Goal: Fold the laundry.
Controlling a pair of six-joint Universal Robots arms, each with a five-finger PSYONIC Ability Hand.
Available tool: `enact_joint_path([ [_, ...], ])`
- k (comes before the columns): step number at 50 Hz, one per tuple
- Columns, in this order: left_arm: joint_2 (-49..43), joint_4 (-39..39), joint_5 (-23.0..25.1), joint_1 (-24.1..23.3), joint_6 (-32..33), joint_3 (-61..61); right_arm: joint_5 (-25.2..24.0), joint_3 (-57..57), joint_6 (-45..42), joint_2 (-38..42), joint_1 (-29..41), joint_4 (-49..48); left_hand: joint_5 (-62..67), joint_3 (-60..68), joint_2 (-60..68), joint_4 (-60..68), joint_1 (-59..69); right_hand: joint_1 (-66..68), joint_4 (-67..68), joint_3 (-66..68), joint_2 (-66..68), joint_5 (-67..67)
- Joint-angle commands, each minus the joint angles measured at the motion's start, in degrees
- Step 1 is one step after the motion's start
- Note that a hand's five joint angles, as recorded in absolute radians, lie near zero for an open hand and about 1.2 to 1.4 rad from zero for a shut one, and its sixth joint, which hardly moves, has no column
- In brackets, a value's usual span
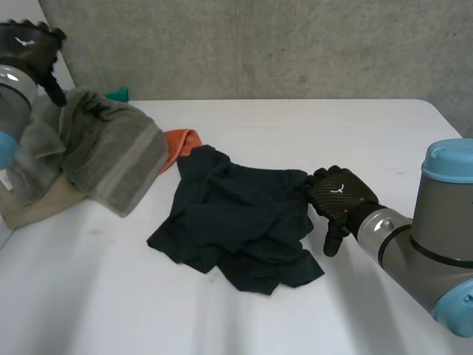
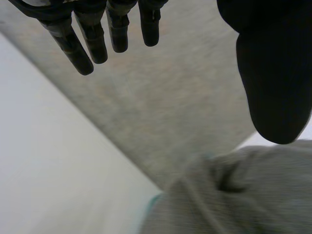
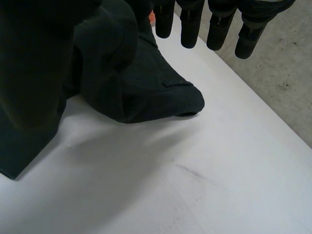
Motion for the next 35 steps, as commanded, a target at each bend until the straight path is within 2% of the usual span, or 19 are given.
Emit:
enact_joint_path([
  [1, 13.7, -7.6, 6.5, -7.8, -5.4, -22.0, -0.4, -1.5, -2.3, -0.1, 0.2, 2.7, -2.6, -1.9, -1.6, -1.5, -1.0, -1.8, -1.8, -1.7, -1.6, -2.7],
  [3, 15.7, -8.2, 7.6, -10.5, -7.5, -26.8, -0.9, -2.2, -4.1, 0.1, 0.1, 3.3, -2.6, -1.9, -1.6, -1.5, -1.0, -1.8, -1.8, -1.7, -1.6, -2.7],
  [4, 17.5, -7.9, 8.3, -13.4, -9.8, -31.3, -1.8, -3.2, -6.5, 0.8, -0.3, 3.6, -2.6, -1.9, -1.6, -1.5, -1.0, -1.8, -1.8, -1.7, -1.6, -2.7],
  [7, 18.9, -5.5, 8.0, -18.6, -12.9, -36.7, -4.0, -5.0, -10.7, 2.7, -1.2, 3.6, -2.6, -1.9, -1.6, -1.5, -1.0, -1.8, -1.8, -1.7, -1.6, -2.7],
  [8, 18.9, -2.6, 7.0, -22.6, -14.5, -39.1, -6.5, -6.3, -13.5, 4.4, -2.0, 3.2, -2.6, -1.9, -1.6, -1.5, -1.0, -1.8, -1.8, -1.7, -1.6, -2.7],
  [10, 18.5, 0.8, 5.2, -26.9, -15.4, -40.9, -9.4, -8.0, -16.3, 6.3, -2.7, 2.9, -2.6, -1.9, -1.6, -1.5, -1.0, -1.8, -1.8, -1.7, -1.6, -2.7],
  [12, 16.6, 6.1, 1.0, -32.4, -15.4, -41.6, -14.0, -10.8, -20.4, 9.5, -3.4, 2.5, -2.6, -1.9, -1.6, -1.5, -1.0, -1.8, -1.8, -1.7, -1.6, -2.7],
  [15, 12.9, 10.5, -4.7, -36.0, -13.9, -40.8, -17.0, -14.1, -23.9, 13.1, -3.9, 2.2, -2.6, -1.9, -1.6, -1.5, -1.0, -1.8, -1.8, -1.7, -1.6, -2.7],
  [16, 10.4, 12.7, -8.4, -37.1, -12.0, -39.3, -17.9, -16.5, -26.0, 15.7, -4.0, 2.2, -2.6, -1.9, -1.6, -1.5, -1.0, -1.8, -1.8, -1.7, -1.6, -2.7],
  [18, 8.1, 14.5, -11.2, -38.0, -9.8, -37.5, -17.9, -18.8, -27.8, 18.3, -4.0, 2.4, -2.6, -1.9, -1.6, -1.5, -1.0, -1.8, -1.8, -1.7, -1.6, -2.7],
  [20, 4.9, 15.2, -12.7, -38.9, -6.1, -34.8, -17.0, -22.0, -29.0, 21.7, -3.7, 2.3, -2.6, -1.9, -1.6, -1.5, -1.0, -1.8, -1.8, -1.7, -1.6, -2.7],
  [23, 1.4, 14.3, -12.1, -39.4, -2.8, -31.6, -15.4, -24.8, -28.8, 24.7, -3.5, 2.2, -2.6, -1.9, -1.6, -1.5, -1.0, -1.8, -1.8, -1.7, -1.6, -2.7],
  [26, -3.1, 11.2, -11.6, -39.8, -0.4, -28.2, -14.4, -26.9, -28.2, 27.3, -3.2, 2.1, 4.7, 5.3, 5.7, 5.8, 6.3, -1.8, -1.8, -1.7, -1.6, -2.7],
  [30, -6.3, 7.7, -12.4, -40.3, -0.6, -24.8, -14.2, -28.3, -26.9, 29.5, -2.7, 1.2, 19.1, 19.8, 20.1, 20.2, 20.7, -0.8, -0.7, -0.7, -0.6, -1.7],
  [33, -7.3, 6.1, -13.1, -40.7, -1.4, -23.4, -13.8, -28.5, -25.7, 30.5, -2.3, -1.2, 38.3, 39.0, 39.3, 39.4, 39.9, 11.1, 11.2, 11.2, 11.3, 10.2],
  [34, -7.3, 5.6, -13.3, -40.9, -2.0, -22.9, -13.5, -28.1, -25.0, 30.2, -2.2, -2.7, 54.7, 55.3, 55.7, 55.8, 56.3, 25.8, 25.9, 25.9, 26.0, 24.9],
  [35, -7.0, 5.4, -13.4, -41.1, -2.0, -22.6, -13.2, -27.9, -24.6, 29.9, -2.0, -3.5, 62.0, 62.7, 63.0, 63.1, 63.6, 35.9, 36.0, 36.1, 36.1, 35.1],
])
